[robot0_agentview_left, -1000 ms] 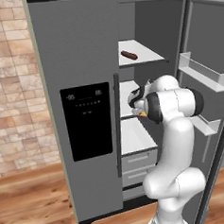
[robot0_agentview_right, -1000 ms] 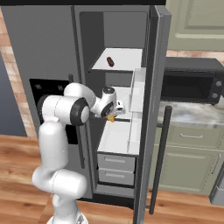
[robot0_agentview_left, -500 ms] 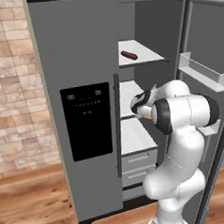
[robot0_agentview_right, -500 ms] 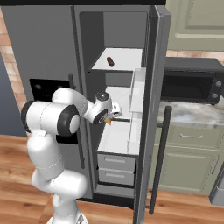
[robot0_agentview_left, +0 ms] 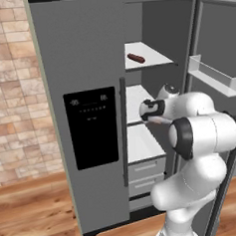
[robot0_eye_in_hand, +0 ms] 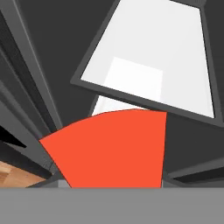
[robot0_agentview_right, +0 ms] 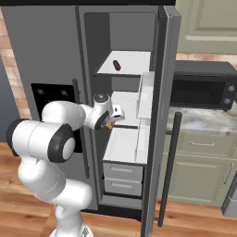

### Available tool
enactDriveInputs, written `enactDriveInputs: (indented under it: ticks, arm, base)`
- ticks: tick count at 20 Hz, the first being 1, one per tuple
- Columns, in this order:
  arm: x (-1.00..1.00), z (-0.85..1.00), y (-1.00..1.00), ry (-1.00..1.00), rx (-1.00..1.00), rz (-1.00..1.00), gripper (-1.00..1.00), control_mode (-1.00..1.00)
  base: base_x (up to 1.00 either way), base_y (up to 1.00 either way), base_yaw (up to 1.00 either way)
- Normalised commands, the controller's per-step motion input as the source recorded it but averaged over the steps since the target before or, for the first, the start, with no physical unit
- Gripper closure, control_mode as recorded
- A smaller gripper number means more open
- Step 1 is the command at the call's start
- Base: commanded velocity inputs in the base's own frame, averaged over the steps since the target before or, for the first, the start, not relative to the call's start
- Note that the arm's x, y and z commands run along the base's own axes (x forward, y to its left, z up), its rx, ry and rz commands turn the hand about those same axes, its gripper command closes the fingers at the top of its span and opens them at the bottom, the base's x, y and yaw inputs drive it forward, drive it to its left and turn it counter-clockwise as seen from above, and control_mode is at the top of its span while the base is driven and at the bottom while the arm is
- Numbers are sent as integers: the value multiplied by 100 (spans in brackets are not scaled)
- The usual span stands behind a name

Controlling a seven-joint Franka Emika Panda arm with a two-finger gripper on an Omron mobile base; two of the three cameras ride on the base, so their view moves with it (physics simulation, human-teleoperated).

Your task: Retrieve the sausage and cheese from the fridge and place them on the cutting board on the counter.

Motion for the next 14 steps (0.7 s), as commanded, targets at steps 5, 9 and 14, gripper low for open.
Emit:
enactDriveInputs:
  ticks: [5,9,14]
  arm:
    - [-17,59,20,5,0,0,100,-100]
    - [-38,46,17,1,0,0,100,-100]
    - [-53,30,13,0,0,-7,100,-100]
  base:
    - [0,0,0]
    - [0,0,0]
    - [0,0,0]
